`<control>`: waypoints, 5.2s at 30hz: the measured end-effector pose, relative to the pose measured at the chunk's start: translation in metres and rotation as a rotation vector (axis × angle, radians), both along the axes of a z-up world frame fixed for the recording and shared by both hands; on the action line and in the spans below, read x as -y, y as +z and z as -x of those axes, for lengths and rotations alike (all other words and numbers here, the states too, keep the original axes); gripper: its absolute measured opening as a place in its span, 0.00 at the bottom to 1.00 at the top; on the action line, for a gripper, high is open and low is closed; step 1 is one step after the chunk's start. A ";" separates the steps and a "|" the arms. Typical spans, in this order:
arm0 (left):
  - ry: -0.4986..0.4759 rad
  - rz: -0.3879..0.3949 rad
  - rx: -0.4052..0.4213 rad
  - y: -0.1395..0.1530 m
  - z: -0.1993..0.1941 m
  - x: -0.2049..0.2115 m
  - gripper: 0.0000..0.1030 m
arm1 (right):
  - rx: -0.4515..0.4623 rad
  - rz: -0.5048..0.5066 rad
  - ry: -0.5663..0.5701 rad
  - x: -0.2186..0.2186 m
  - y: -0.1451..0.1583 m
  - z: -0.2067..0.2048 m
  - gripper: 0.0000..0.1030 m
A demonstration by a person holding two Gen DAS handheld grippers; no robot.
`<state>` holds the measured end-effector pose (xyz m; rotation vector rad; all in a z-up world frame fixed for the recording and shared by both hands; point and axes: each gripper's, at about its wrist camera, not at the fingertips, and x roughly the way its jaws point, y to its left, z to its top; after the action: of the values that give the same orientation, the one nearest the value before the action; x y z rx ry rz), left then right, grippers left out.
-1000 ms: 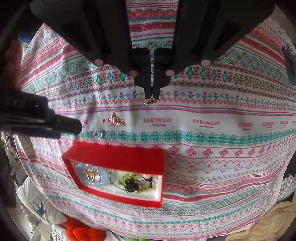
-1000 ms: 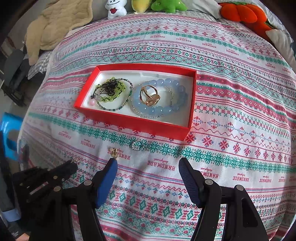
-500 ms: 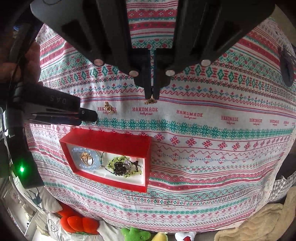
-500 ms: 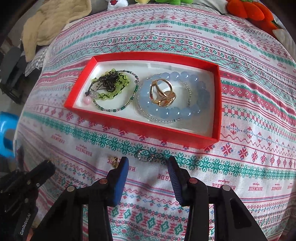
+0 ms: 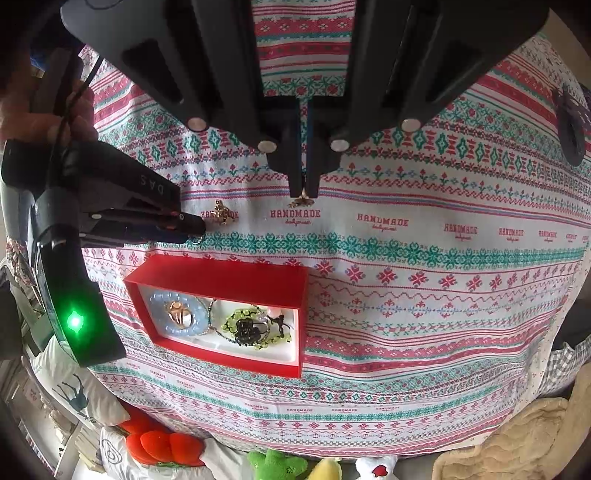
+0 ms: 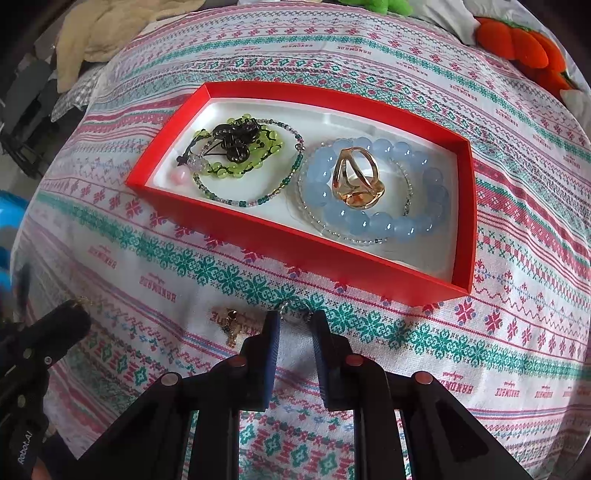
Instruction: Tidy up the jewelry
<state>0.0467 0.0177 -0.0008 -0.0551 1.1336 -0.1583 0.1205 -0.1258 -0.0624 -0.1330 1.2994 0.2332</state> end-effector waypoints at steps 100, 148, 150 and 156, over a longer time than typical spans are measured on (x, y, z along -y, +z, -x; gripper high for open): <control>-0.006 -0.022 0.024 -0.003 -0.004 0.001 0.02 | 0.019 0.139 0.183 -0.026 -0.017 0.018 0.36; -0.028 -0.015 0.058 -0.001 -0.003 0.013 0.02 | 0.025 0.068 0.139 -0.004 0.016 0.016 0.10; -0.027 -0.018 0.060 -0.002 -0.003 0.014 0.02 | 0.036 0.067 0.120 -0.001 0.016 0.015 0.18; -0.014 -0.021 0.058 -0.003 -0.005 0.013 0.02 | 0.015 0.074 0.103 -0.003 0.005 0.020 0.54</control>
<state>0.0513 0.0043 -0.0037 -0.0236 1.0776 -0.1592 0.1000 -0.1225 -0.0578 -0.2645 1.2879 0.2715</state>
